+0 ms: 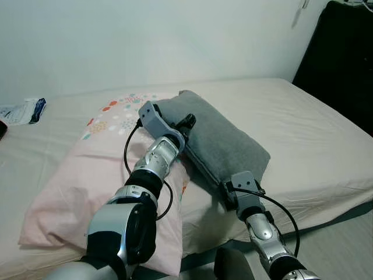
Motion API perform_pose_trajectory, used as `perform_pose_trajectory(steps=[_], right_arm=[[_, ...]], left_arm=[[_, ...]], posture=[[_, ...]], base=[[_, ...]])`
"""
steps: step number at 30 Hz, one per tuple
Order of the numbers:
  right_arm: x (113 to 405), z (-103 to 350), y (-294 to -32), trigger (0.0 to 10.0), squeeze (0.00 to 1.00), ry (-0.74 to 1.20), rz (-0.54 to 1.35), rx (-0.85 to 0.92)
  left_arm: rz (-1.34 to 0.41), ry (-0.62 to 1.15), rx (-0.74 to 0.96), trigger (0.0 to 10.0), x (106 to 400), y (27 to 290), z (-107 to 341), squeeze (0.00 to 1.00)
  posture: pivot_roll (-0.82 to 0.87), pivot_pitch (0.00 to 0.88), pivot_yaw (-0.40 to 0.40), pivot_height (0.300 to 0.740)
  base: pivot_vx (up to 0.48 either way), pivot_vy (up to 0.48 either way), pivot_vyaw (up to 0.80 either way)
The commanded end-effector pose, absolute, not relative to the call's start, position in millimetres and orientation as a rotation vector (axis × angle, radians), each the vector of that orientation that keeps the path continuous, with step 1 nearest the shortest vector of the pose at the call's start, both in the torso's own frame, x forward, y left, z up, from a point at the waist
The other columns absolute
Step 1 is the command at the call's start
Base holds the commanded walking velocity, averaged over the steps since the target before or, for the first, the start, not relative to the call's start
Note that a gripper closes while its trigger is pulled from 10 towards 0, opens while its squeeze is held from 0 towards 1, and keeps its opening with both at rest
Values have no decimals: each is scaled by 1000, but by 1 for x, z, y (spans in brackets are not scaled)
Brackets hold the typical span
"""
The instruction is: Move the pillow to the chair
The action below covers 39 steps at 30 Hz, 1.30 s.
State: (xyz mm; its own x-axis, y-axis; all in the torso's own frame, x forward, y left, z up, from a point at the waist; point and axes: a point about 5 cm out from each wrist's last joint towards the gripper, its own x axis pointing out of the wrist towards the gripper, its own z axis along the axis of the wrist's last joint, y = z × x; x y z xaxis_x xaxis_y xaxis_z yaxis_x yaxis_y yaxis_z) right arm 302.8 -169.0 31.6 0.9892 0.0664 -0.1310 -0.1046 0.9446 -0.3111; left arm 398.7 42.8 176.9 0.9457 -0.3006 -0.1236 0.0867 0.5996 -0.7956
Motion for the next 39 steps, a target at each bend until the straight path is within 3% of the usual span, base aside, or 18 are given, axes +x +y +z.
perform_pose_trajectory(steps=[1,4,10,24,35,36,37,38,39], right_arm=[[299,26,-166,10000,0,144,98,-314],[298,25,-164,10000,0,150,102,-314],[298,25,-161,10000,0,142,101,-311],[296,28,-162,10000,0,123,81,-283],[293,25,-160,10000,0,129,75,-269],[292,25,-160,10000,0,130,73,-268],[292,25,-160,10000,0,130,73,-268],[292,25,-160,10000,0,131,69,-266],[292,25,-160,10000,0,131,69,-266]], left_arm=[[-250,258,-905,10000,399,34,185,0],[-185,325,-612,10000,390,20,164,0],[-86,333,-536,10000,386,24,151,0],[-69,358,-654,10000,387,32,146,0],[-48,363,-883,10000,387,18,158,0],[-47,357,-915,4118,387,15,160,0],[-47,357,-915,4118,387,15,160,0],[-60,344,-929,0,387,12,163,0],[-60,344,-929,0,387,12,163,0]], posture=[[43,51,-34,558],[34,70,-24,558],[25,104,-4,558],[37,218,8,558],[31,222,14,558],[31,222,14,558],[31,222,14,558],[30,218,18,558],[30,218,18,558]], base=[[0,0,0],[0,0,0],[0,0,0],[0,0,0],[0,0,0],[0,0,0],[0,0,0],[0,0,0],[0,0,0]])
